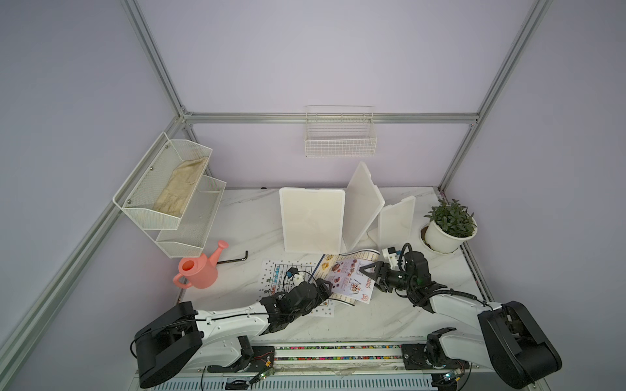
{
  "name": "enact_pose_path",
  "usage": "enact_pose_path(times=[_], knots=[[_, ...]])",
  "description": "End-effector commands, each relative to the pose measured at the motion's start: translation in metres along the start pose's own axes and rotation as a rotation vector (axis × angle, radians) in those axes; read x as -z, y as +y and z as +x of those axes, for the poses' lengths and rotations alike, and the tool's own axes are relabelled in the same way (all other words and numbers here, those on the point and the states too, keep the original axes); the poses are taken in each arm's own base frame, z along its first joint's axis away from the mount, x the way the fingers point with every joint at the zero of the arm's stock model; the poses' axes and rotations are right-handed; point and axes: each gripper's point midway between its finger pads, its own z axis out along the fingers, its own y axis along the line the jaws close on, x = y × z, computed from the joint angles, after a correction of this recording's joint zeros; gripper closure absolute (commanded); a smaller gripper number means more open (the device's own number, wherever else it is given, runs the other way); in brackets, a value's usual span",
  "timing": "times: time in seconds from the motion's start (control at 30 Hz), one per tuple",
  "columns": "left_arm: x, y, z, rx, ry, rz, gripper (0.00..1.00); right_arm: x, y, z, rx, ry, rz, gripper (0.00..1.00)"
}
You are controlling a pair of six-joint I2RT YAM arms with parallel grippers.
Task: Insert the menus into the narrow rack
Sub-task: Pick up the menu from the center of the board.
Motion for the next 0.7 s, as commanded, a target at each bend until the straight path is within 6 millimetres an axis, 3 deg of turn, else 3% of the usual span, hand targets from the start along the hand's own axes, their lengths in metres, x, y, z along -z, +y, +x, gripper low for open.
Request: enact_pose_path(times=[0.0, 0.3, 0.67], knots=[[-0.004, -0.010, -0.003, 0.071, -0.040, 0.064, 0.08, -0.003, 0.003, 0.001, -0.016, 0.017, 0.000, 0.35], [-0.012, -0.003, 0.009, 0.115, -0.010, 0.066, 0.07, -0.004, 0.004, 0.004, -0.017, 0.029, 0.000, 0.35], [-0.003, 0.011, 0.026, 0.137, 0.008, 0.023, 0.05, -0.004, 0.003, 0.005, -0.014, 0.027, 0.008, 0.35]])
